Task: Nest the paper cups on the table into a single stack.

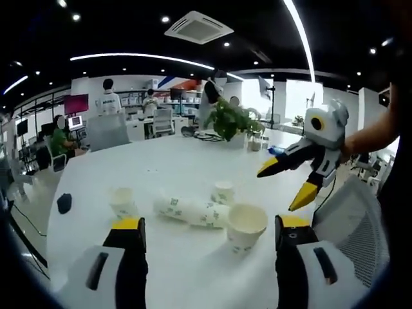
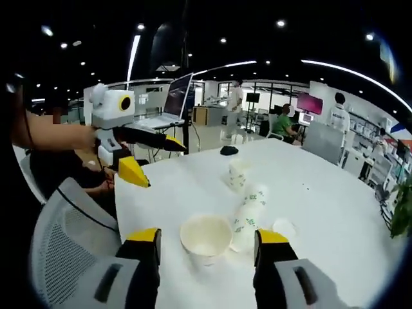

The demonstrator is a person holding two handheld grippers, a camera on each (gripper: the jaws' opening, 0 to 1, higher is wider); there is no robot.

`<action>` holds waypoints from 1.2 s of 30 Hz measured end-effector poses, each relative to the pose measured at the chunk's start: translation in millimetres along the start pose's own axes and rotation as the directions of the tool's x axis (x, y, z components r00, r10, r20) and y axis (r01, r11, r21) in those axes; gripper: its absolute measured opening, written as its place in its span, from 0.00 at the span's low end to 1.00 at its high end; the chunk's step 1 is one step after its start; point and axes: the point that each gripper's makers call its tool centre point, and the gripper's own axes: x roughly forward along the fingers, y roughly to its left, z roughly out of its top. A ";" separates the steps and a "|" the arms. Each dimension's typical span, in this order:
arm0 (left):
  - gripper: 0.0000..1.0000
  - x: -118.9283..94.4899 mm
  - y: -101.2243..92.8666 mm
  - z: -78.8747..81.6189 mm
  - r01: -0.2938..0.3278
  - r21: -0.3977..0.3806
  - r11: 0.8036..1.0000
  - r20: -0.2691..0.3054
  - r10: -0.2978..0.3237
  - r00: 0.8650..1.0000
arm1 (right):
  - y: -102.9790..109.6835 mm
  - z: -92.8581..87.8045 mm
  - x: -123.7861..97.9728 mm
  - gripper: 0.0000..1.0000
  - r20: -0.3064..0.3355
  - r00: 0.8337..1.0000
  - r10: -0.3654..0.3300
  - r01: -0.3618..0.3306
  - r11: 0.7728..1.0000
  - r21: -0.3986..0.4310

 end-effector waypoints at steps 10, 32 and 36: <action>0.85 22.0 46.7 -0.4 -0.025 -0.003 1.000 -0.015 0.025 1.000 | -11.0 -11.6 -21.2 0.77 0.055 0.997 -0.051 0.045 0.994 0.100; 0.59 92.9 134.5 -16.9 -0.038 0.029 0.999 -0.096 0.041 0.995 | -29.1 -37.5 -57.7 1.00 0.114 0.973 -0.201 0.177 0.965 0.193; 0.53 103.9 139.1 -25.7 -0.037 0.028 0.999 -0.150 0.041 0.988 | -28.3 -49.4 -60.1 1.00 0.081 0.972 -0.219 0.197 0.957 0.214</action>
